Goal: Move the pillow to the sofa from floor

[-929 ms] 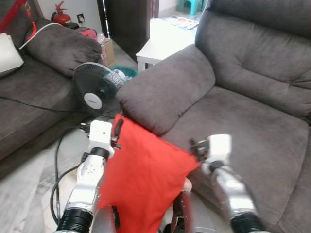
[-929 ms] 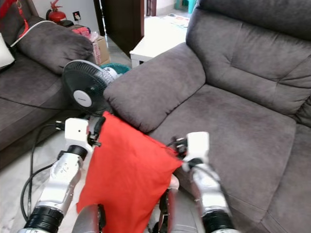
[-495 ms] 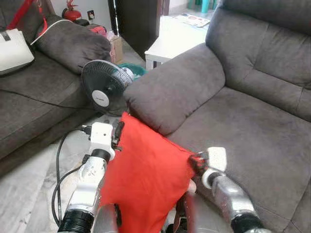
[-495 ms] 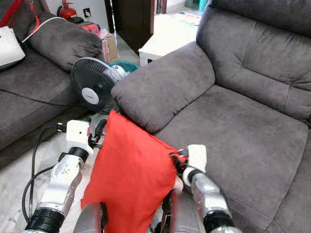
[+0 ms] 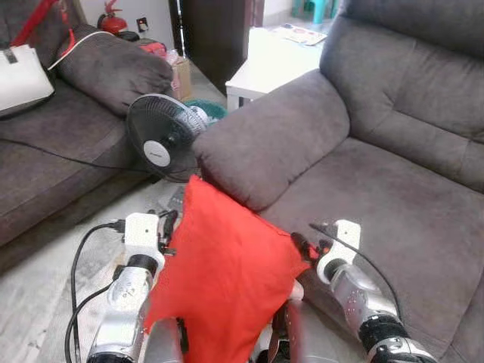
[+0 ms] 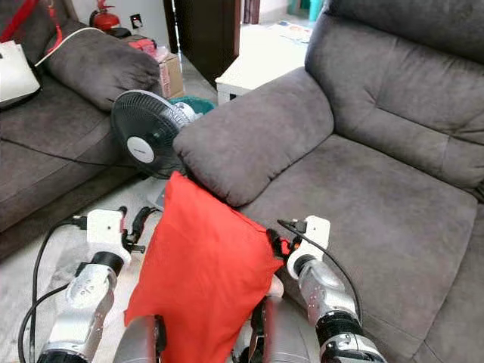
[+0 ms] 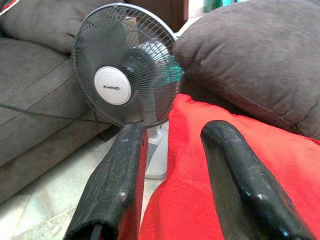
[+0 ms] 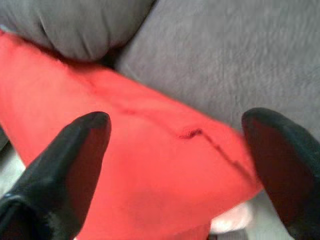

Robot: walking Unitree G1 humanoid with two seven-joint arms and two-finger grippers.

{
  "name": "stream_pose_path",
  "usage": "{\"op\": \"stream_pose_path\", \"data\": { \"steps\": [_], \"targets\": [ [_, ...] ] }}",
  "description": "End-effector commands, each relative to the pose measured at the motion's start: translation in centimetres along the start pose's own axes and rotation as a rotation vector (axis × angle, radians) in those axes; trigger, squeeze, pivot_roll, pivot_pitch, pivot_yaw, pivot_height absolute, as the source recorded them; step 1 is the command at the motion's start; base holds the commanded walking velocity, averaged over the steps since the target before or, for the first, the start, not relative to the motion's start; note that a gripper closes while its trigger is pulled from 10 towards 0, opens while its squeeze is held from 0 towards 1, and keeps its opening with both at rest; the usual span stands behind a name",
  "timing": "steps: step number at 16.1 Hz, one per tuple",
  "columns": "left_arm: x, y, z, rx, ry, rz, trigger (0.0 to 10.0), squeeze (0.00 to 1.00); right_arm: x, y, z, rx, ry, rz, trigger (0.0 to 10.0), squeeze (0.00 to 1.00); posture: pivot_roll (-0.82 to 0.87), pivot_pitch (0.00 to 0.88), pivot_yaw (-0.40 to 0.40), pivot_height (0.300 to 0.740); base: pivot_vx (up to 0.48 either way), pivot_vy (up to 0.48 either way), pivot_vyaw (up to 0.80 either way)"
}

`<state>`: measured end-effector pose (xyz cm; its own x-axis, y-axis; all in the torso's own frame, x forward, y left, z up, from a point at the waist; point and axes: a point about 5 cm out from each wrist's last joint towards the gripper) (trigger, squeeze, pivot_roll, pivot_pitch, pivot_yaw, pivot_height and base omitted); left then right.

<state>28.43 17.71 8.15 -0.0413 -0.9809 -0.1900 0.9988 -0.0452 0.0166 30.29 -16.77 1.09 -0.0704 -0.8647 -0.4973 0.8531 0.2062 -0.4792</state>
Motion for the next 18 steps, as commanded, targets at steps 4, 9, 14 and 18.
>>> {"op": "stream_pose_path", "data": {
  "steps": [4,9,14,18],
  "targets": [
    [0.5,0.0,0.6,0.009,-0.013,-0.018,10.0,0.0,0.9,0.1,-0.4,-0.066,0.02,-0.059,10.0,0.0,0.13,0.053,-0.076,0.568,0.0,0.0,0.0],
    [0.9,0.0,0.6,0.004,-0.018,-0.03,10.0,0.0,0.8,0.1,-1.5,-0.097,0.128,-0.059,10.0,0.0,0.14,0.059,-0.078,0.568,0.0,0.0,0.0],
    [1.2,-0.1,0.5,-0.004,-0.022,-0.042,10.0,0.0,-0.1,0.2,-2.4,-0.125,0.221,0.073,10.0,0.0,0.14,0.064,-0.08,0.568,0.0,0.0,0.0],
    [1.6,0.1,0.7,0.003,-0.02,-0.055,10.0,0.0,-0.6,0.1,-3.2,-0.144,0.221,0.139,10.0,0.0,0.14,0.067,-0.081,0.568,0.0,0.0,0.0]
  ]
}}
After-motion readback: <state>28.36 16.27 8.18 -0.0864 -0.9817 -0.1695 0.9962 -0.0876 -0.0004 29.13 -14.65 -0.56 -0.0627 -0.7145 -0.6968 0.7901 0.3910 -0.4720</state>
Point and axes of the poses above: a point about 5 cm out from each wrist's last joint towards the gripper, its own y axis pointing out of the wrist towards the gripper, its own z axis along the axis of the wrist's last joint, x = y × z, and after that the axes turned 6 degrees about y, right-handed
